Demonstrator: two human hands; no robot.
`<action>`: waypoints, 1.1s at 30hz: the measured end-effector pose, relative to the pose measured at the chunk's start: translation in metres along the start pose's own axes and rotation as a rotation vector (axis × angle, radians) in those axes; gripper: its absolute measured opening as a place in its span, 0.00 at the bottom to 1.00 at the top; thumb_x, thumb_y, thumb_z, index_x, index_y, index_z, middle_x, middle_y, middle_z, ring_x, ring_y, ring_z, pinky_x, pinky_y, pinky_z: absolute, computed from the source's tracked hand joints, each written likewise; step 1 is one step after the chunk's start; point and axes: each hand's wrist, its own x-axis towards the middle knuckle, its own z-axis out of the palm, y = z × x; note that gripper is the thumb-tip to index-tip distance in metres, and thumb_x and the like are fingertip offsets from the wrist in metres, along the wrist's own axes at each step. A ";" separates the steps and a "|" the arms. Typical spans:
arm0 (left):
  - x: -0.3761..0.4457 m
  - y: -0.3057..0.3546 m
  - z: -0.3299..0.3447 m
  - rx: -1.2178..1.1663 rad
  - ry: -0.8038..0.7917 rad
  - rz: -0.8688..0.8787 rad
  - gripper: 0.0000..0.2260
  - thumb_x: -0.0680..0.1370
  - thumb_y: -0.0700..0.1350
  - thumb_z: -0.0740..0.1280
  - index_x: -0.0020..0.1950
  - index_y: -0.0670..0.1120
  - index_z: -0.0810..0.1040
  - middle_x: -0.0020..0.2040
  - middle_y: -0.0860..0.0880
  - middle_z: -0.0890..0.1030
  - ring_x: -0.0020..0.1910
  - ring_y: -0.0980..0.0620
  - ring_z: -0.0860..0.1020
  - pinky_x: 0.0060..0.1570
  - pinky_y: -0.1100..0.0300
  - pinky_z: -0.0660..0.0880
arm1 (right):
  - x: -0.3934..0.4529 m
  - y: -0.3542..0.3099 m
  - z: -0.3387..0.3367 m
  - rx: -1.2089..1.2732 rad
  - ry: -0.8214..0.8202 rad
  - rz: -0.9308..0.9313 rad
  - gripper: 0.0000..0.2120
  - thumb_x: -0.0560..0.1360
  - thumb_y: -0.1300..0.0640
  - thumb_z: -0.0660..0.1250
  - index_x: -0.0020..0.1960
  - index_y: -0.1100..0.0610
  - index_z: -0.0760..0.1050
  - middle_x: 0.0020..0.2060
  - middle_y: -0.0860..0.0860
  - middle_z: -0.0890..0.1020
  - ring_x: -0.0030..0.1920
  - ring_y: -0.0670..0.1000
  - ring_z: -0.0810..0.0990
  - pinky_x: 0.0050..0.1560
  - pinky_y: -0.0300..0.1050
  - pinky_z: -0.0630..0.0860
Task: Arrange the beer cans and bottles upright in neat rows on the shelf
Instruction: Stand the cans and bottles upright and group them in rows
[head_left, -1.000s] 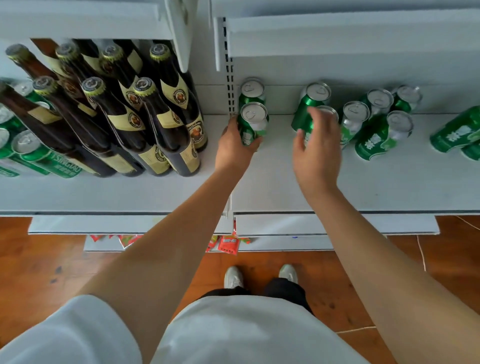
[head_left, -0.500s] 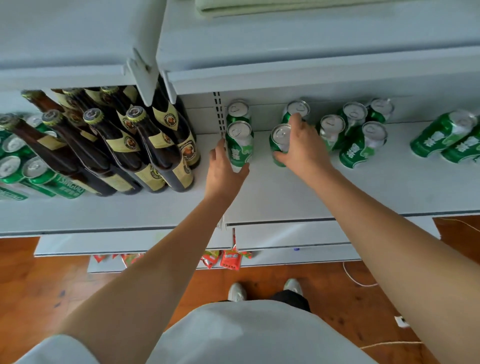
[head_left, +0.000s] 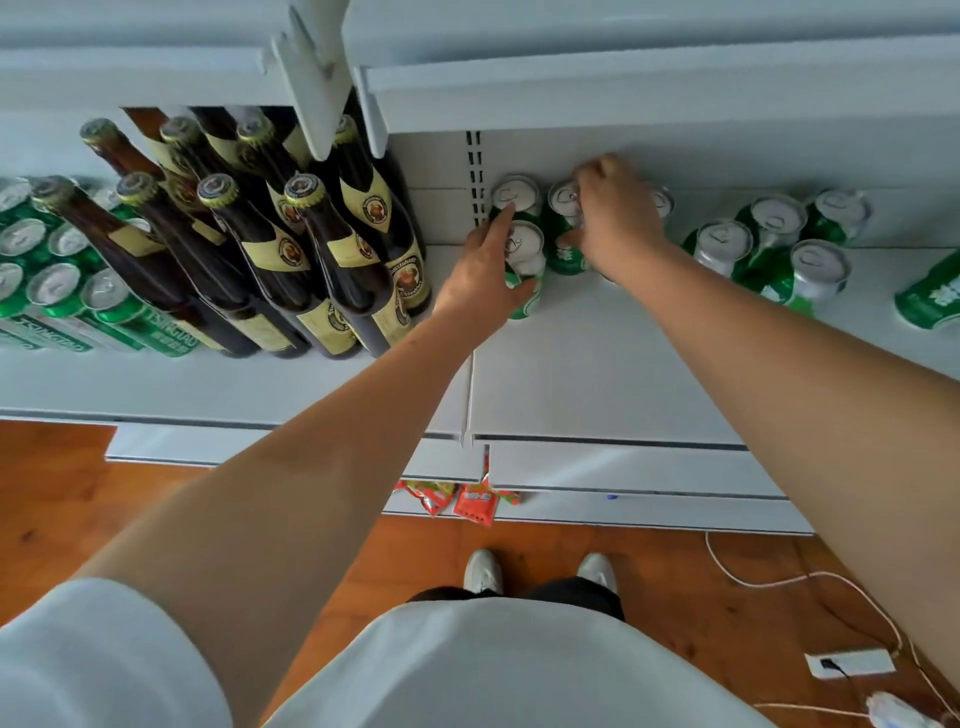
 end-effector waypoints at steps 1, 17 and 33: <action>0.000 0.002 0.000 0.000 -0.012 0.002 0.39 0.76 0.47 0.71 0.80 0.52 0.52 0.75 0.43 0.63 0.69 0.43 0.70 0.62 0.52 0.71 | -0.003 0.003 0.001 0.009 0.032 0.002 0.34 0.68 0.54 0.77 0.67 0.65 0.66 0.63 0.62 0.71 0.61 0.62 0.72 0.58 0.55 0.72; -0.038 0.011 -0.004 -0.067 -0.023 -0.189 0.47 0.74 0.47 0.74 0.80 0.47 0.42 0.75 0.39 0.60 0.71 0.41 0.67 0.66 0.52 0.67 | -0.043 0.020 -0.055 0.023 -0.042 0.309 0.32 0.67 0.51 0.79 0.63 0.62 0.67 0.57 0.61 0.75 0.57 0.62 0.76 0.45 0.50 0.71; -0.074 -0.008 0.025 -0.209 0.044 -0.175 0.25 0.73 0.54 0.74 0.62 0.43 0.71 0.58 0.44 0.80 0.57 0.43 0.79 0.51 0.48 0.77 | -0.094 -0.055 -0.017 0.373 -0.192 0.037 0.32 0.65 0.44 0.78 0.63 0.55 0.72 0.59 0.54 0.76 0.57 0.54 0.76 0.54 0.48 0.74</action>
